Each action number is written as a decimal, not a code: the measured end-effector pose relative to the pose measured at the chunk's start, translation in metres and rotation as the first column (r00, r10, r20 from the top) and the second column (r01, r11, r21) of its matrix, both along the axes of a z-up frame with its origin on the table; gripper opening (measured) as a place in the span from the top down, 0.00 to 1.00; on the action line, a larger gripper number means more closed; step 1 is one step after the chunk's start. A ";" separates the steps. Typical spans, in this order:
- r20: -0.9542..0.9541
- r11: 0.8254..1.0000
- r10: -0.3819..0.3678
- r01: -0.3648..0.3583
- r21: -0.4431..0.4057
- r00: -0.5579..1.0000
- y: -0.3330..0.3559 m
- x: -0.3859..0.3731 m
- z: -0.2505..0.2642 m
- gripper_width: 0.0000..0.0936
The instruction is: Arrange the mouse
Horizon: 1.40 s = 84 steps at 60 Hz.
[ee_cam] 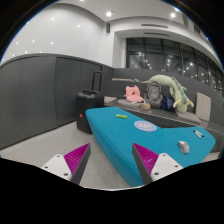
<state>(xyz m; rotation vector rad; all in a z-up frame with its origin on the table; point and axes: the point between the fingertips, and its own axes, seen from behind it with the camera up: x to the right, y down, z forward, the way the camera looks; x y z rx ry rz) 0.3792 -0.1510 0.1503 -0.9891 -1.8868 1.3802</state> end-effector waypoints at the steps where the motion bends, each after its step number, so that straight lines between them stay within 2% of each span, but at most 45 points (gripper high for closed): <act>1: 0.000 1.000 -0.001 0.001 -0.001 1.000 0.001 -0.001 0.000 0.09; 10: 0.001 1.000 -0.021 0.021 0.004 1.000 0.025 -0.008 0.001 0.09; 24: -0.002 0.994 -0.108 0.108 0.028 0.994 0.092 -0.040 -0.012 0.09; 36: 0.037 0.970 -0.240 0.239 0.035 0.970 0.181 -0.075 -0.032 0.09; 46: 0.053 0.939 -0.342 0.339 0.055 0.938 0.251 -0.101 -0.052 0.09; 57: 0.070 0.904 -0.426 0.421 0.077 0.902 0.312 -0.123 -0.071 0.09; 65: 0.086 0.885 -0.464 0.459 0.075 0.882 0.340 -0.139 -0.082 0.09; 72: 0.106 0.878 -0.478 0.473 0.066 0.872 0.349 -0.150 -0.089 0.09; 84: 0.129 0.879 -0.476 0.474 0.051 0.870 0.347 -0.187 -0.106 0.09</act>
